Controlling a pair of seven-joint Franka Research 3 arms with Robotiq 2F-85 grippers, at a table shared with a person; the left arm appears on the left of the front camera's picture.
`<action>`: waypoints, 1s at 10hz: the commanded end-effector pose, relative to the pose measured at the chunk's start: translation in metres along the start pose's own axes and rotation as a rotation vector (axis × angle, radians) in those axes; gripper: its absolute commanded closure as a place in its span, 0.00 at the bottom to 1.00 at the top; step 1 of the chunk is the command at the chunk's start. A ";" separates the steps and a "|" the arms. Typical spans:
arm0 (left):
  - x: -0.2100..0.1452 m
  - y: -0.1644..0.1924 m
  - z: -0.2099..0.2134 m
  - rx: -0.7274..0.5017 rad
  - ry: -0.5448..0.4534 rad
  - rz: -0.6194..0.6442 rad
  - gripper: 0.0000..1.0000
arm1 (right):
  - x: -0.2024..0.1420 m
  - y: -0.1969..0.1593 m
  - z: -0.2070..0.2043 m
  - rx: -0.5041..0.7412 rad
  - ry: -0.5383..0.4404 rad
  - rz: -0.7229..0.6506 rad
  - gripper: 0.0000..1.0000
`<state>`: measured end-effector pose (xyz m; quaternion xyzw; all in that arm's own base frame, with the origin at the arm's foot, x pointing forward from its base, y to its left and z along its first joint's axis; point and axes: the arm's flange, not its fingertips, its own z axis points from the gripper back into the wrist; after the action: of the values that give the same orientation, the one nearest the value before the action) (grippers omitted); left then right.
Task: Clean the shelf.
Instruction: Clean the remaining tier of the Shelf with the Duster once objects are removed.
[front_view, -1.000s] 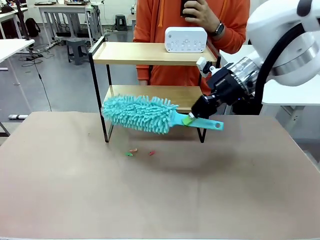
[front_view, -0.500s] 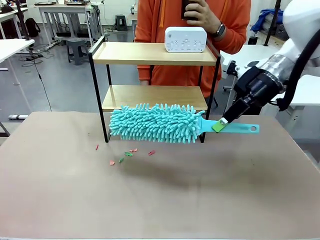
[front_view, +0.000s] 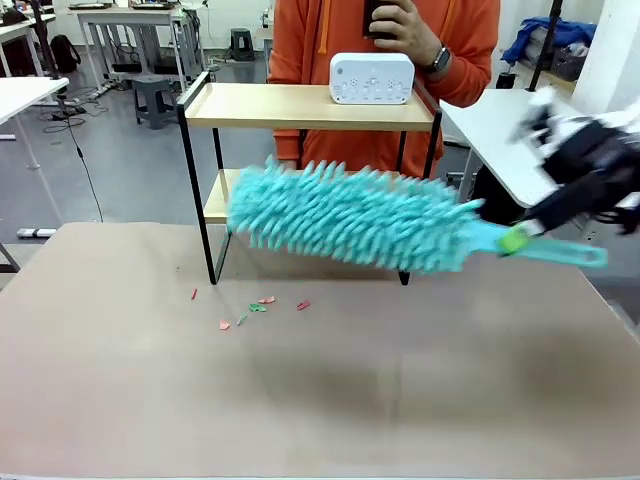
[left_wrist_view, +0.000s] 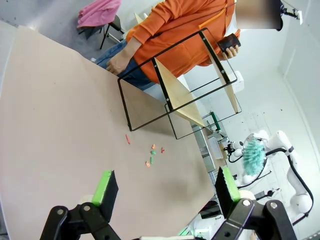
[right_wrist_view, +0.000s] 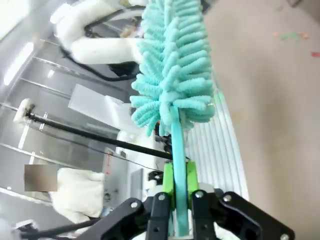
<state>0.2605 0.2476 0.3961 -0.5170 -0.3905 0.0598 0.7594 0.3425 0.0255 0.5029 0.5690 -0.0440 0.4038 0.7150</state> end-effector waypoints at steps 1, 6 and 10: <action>-0.001 -0.001 -0.002 -0.016 -0.019 -0.019 0.00 | -0.070 0.039 0.061 -0.063 -0.321 -0.006 0.88; -0.001 -0.001 -0.002 -0.016 -0.019 -0.019 0.00 | -0.197 0.016 0.106 -0.357 -1.124 -0.611 0.88; -0.001 -0.001 -0.002 -0.016 -0.019 -0.019 0.00 | -0.230 -0.002 0.144 -0.377 -0.969 -0.630 0.88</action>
<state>0.2605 0.2477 0.3958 -0.5170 -0.3900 0.0601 0.7596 0.2703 -0.2084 0.4295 0.5078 -0.2385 -0.1877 0.8062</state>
